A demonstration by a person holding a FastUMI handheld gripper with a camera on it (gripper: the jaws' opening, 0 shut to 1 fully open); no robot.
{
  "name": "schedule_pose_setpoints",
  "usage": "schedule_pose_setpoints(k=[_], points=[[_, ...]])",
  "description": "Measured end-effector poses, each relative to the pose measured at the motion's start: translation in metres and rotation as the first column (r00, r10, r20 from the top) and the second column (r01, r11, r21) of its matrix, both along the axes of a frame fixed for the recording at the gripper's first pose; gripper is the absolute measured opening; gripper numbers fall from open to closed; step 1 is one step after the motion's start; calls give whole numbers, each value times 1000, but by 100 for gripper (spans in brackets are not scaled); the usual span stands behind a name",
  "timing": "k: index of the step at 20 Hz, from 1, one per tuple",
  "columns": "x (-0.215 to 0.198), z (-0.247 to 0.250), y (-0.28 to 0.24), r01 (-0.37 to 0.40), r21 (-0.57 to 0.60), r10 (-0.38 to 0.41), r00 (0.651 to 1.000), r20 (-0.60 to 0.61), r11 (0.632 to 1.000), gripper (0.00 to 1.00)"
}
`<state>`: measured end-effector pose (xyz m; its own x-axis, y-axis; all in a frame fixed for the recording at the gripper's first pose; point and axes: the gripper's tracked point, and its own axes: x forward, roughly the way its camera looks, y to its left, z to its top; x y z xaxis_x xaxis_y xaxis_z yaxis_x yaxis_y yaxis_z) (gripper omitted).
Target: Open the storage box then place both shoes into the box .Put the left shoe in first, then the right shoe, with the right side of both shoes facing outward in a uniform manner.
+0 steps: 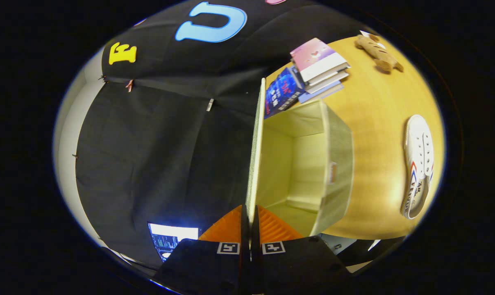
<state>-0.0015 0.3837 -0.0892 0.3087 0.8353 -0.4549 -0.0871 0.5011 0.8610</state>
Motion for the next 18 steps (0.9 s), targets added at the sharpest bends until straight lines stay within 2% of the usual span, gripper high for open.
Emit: schedule_pose_setpoints(k=[7,10,18], points=[[4,53,95,-117,44,112,989,99,992,5],[1,57,131,-158,-16,158,977,143,987,5],[12,38,213,-175,-92,188,968,165,980,11]])
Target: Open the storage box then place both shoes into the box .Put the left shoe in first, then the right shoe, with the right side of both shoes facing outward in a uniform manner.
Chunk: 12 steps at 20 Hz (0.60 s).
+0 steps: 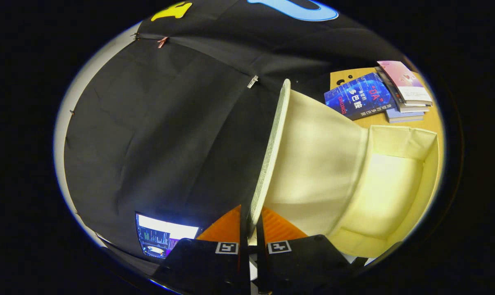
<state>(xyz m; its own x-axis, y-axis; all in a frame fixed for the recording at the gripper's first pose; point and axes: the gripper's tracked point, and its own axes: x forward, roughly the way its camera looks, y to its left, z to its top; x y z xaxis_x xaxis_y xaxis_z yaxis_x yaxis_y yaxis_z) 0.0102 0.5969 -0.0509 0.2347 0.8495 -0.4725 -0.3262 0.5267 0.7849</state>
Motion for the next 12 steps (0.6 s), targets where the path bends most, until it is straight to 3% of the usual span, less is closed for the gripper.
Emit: schedule_pose_setpoints(k=[2,6,12], points=[[3,-6,13,-7,-21,7,1000,19,1000,15],[7,-9,5,4,-52,1,995,101,999,97],[27,-3,-65,86,-132,-40,948,316,988,98]])
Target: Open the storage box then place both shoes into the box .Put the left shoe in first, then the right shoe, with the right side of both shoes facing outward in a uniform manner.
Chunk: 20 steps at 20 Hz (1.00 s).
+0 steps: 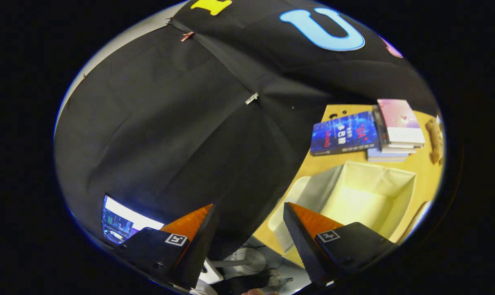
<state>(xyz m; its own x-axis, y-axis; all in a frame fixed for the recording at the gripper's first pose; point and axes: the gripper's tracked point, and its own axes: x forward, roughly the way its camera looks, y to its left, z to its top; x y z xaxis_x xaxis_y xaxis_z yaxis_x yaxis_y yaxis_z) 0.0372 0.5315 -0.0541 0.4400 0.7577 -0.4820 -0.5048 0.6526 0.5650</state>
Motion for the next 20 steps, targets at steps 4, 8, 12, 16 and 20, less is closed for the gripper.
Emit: schedule_pose_setpoints(k=[4,8,12,16,20], points=[[12,13,-66,87,-33,-81,986,144,996,98],[25,4,-150,213,-121,-176,949,262,970,99],[30,-24,-232,342,-205,-277,916,289,917,99],[27,-68,-312,457,-278,-397,884,248,845,99],[12,-117,-384,527,-384,-474,850,229,758,99]])
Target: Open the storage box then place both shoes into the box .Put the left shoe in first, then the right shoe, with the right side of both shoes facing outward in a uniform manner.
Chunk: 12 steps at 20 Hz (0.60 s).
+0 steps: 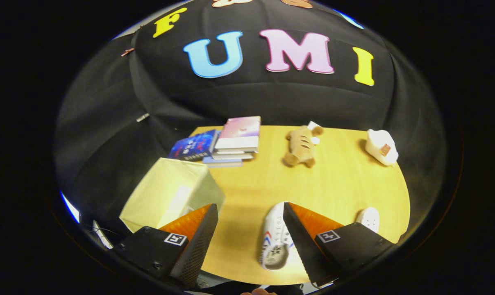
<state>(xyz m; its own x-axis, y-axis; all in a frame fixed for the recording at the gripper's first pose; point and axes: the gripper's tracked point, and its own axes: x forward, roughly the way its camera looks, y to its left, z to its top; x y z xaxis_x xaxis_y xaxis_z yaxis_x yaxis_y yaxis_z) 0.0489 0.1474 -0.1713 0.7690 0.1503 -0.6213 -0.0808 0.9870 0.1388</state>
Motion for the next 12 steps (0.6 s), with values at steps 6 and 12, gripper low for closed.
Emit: schedule_pose_setpoints(k=[6,12], points=[[-39,-77,-60,43,-123,-60,989,-138,992,99],[-62,-151,-77,2,-170,-56,949,-310,985,99]])
